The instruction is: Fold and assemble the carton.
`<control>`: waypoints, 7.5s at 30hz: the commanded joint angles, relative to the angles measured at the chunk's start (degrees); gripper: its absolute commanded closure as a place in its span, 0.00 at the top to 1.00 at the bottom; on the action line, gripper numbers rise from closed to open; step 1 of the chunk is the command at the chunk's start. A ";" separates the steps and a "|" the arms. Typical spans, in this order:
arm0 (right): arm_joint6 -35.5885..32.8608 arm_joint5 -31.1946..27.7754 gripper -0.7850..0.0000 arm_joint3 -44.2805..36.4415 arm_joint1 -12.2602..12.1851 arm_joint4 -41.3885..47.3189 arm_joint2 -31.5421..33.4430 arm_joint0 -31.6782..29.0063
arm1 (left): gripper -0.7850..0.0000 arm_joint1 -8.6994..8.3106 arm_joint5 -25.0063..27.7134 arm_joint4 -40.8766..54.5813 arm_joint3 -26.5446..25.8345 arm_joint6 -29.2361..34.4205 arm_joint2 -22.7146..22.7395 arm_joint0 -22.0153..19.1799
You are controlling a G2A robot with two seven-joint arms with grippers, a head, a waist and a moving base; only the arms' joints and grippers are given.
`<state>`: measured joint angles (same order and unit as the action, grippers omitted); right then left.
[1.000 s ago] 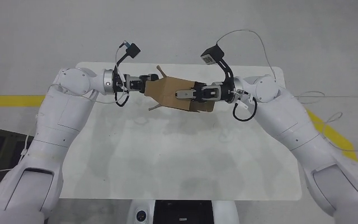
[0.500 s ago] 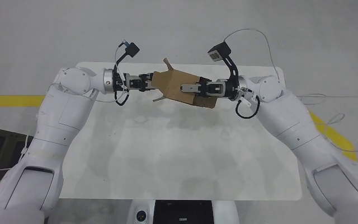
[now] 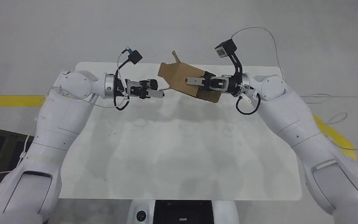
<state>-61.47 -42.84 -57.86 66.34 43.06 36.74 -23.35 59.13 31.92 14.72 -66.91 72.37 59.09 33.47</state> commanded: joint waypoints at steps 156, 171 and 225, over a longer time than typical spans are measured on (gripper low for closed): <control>-3.32 3.33 0.00 -1.67 0.93 -1.63 -0.56 -2.53 | 1.00 -3.11 -0.68 -9.38 -2.48 -10.39 -1.56 -0.82; -4.58 4.58 0.00 -3.95 0.69 -0.11 -0.82 -2.60 | 1.00 -3.19 -1.44 -3.34 -2.45 -8.53 -0.26 -0.70; -4.80 4.79 0.00 -6.28 2.19 3.21 0.51 -3.06 | 1.00 -2.37 -0.34 3.17 -5.75 -3.47 -2.34 0.67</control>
<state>-66.25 -38.06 -64.18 68.52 46.22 37.20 -26.34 56.76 31.67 17.89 -72.79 68.89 56.74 34.13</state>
